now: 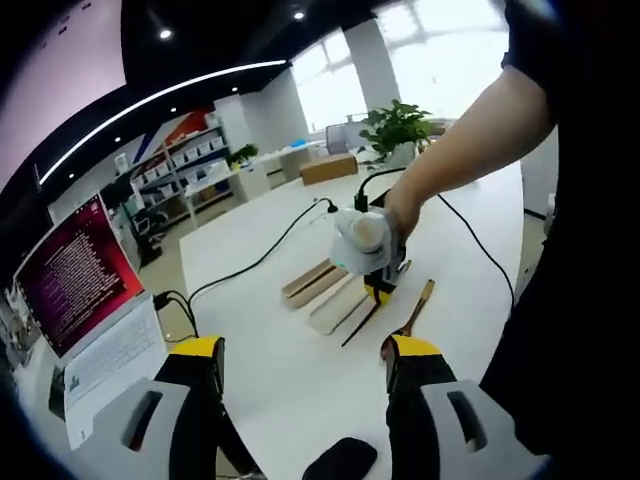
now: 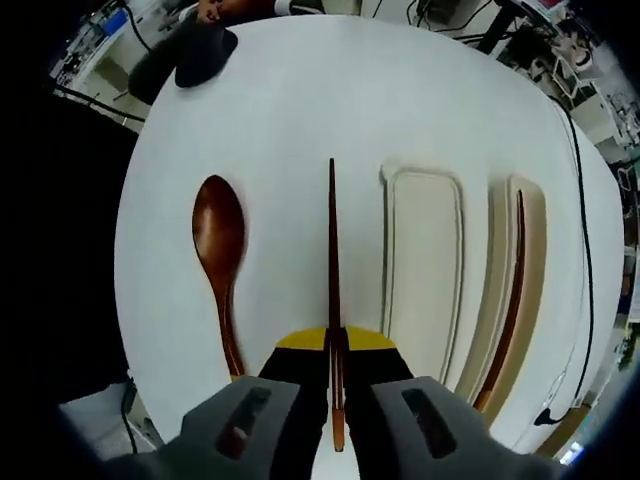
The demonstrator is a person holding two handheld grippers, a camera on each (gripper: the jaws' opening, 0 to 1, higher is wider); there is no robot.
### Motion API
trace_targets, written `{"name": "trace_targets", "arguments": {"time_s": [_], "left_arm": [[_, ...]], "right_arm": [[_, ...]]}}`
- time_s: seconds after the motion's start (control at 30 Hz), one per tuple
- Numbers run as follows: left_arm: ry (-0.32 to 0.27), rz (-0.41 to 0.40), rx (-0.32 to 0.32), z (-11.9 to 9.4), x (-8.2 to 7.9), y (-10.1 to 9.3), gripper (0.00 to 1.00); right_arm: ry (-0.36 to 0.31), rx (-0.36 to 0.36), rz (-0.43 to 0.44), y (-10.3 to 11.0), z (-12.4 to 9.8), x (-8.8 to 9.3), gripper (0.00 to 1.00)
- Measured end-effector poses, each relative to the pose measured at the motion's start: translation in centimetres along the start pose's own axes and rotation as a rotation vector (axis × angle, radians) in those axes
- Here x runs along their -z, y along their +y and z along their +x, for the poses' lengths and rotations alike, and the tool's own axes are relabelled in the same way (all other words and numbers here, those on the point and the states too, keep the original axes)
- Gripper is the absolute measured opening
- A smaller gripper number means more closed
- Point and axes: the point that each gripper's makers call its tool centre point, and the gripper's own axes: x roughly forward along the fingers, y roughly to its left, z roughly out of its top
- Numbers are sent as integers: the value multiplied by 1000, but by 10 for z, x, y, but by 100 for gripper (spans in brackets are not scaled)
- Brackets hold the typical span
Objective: Arrange the utensils inside the cutlery case until each visible utensil rests in its matching compartment.
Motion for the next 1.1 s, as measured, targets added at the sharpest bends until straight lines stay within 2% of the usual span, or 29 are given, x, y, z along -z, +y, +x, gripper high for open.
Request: {"name": "trace_targets", "arguments": {"time_s": [0.1,0.2,0.33,0.47,0.53,0.7,1.1], "left_arm": [[10,3,-1,0,4,-1,67],[8,-7,-3,0,4,-2,67],[13,14,11,1,3,-5,67],[4,1,0,-1,3,2,68],[1,-20,-28,-3,5,13,68],[-6,1,-67,-12,0,27,67],[1,26,-80,-21,0,28,67]], "right_arm": [[-15,-15,49,-3,0,1,0],[-22,-26,50,-2,1,1,1],[0,-28,40,-1,1,0,1],[16,-25,36,-1,2,1,1],[12,-24,50,-2,2,1,1],[-3,-24,63,-2,2,2,1],[-47,-31,101,-2,2,3,1]]}}
